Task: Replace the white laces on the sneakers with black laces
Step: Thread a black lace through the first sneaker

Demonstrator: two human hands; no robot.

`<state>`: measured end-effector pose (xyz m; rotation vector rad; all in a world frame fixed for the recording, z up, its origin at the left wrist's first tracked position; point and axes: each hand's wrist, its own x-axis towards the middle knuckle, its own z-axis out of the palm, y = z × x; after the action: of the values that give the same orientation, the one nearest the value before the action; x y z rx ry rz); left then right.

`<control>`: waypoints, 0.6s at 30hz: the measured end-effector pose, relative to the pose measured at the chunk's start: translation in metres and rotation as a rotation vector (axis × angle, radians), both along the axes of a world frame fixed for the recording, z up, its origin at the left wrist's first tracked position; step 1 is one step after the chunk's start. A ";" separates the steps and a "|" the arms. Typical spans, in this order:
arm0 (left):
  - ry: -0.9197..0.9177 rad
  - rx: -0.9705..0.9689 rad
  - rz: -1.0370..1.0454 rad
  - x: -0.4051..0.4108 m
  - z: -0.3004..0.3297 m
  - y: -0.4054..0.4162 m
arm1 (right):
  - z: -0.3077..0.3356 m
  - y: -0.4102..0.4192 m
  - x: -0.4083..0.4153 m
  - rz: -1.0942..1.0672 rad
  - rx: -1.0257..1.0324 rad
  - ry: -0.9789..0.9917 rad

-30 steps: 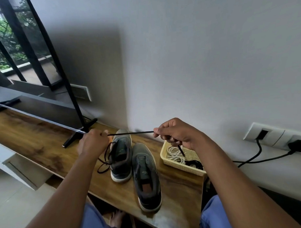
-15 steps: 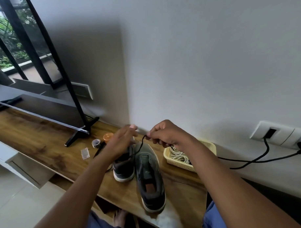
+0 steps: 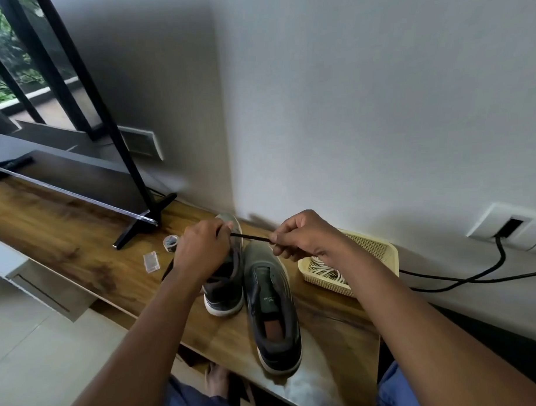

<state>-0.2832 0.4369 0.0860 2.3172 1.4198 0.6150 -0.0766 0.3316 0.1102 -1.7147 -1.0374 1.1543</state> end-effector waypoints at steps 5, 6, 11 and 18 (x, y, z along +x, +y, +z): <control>-0.029 -0.119 -0.081 -0.001 -0.002 0.000 | -0.009 0.007 -0.007 -0.018 0.000 0.151; -0.144 -0.206 -0.167 0.003 -0.001 -0.004 | -0.010 0.008 -0.010 -0.028 0.007 0.167; -0.390 -0.344 -0.321 0.017 -0.001 -0.017 | -0.018 0.014 -0.014 -0.084 0.057 0.231; -0.277 -0.247 -0.133 0.014 -0.011 -0.014 | -0.031 0.019 -0.007 -0.072 -0.044 -0.213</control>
<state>-0.2688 0.4232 0.0752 2.0251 1.1359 0.6516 -0.0836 0.3505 0.0791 -1.9261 -1.0734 0.9712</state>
